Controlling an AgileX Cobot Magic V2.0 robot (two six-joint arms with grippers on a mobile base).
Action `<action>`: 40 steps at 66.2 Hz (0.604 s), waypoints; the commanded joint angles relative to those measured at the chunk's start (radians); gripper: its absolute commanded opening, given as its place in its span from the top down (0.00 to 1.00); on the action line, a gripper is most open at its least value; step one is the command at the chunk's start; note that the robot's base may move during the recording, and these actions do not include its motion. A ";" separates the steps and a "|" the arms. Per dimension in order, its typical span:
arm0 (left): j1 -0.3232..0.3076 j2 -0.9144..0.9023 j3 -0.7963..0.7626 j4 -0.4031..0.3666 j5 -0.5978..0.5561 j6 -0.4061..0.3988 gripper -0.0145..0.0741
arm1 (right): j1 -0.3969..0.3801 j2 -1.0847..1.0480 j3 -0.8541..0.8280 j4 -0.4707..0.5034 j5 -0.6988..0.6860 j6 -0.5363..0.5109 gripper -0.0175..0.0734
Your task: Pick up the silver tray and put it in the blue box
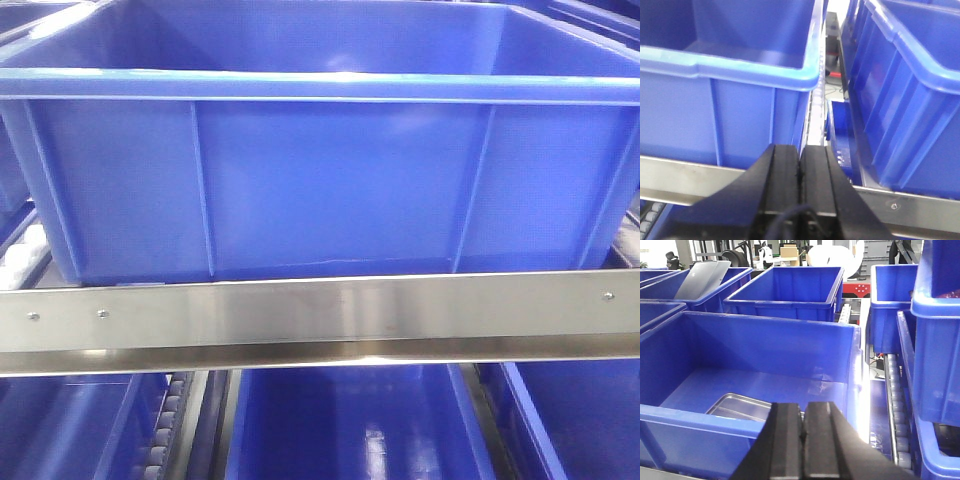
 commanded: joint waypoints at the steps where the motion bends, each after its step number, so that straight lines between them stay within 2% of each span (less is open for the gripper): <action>1: 0.003 -0.020 -0.004 -0.010 -0.091 0.002 0.95 | -0.002 0.009 -0.026 -0.018 -0.090 -0.011 0.75; 40: 0.003 -0.020 -0.004 -0.010 -0.091 0.002 0.95 | -0.002 0.009 -0.026 -0.019 -0.086 -0.011 0.75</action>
